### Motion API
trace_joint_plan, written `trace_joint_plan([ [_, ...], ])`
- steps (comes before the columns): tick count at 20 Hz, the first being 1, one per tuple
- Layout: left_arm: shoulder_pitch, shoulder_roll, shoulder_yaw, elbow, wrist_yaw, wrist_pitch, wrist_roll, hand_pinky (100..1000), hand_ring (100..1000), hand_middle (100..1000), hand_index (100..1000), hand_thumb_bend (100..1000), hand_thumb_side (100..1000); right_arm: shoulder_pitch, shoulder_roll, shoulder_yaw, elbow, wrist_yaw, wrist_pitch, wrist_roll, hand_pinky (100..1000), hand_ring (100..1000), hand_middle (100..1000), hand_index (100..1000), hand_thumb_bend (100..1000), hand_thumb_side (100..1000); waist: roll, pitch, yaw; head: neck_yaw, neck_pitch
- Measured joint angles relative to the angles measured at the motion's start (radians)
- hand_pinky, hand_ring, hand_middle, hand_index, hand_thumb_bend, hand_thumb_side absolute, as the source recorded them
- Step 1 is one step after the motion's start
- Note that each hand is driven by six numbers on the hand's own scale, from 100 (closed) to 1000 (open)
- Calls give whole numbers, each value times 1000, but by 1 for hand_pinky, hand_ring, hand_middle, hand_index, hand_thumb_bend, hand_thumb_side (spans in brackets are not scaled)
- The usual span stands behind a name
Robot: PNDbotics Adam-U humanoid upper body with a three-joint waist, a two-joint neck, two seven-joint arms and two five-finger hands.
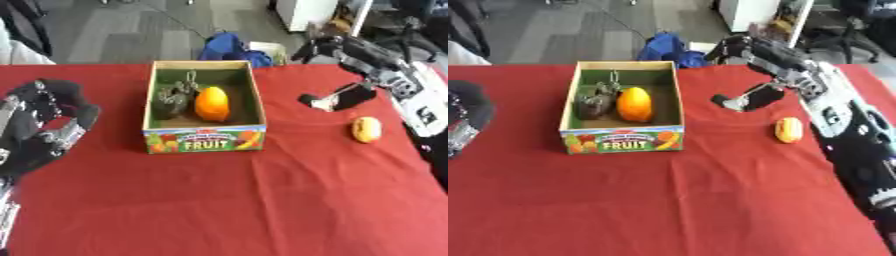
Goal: Pick up objects on the table and place them in the box.
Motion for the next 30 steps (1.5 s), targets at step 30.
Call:
trace_joint_plan([
  [30, 1, 1, 0, 0, -4, 1, 2, 616, 640, 552, 674, 540, 365, 79, -33, -124, 331, 184, 121, -31, 722, 695, 733, 825, 368, 366, 13, 2, -4, 5, -1],
])
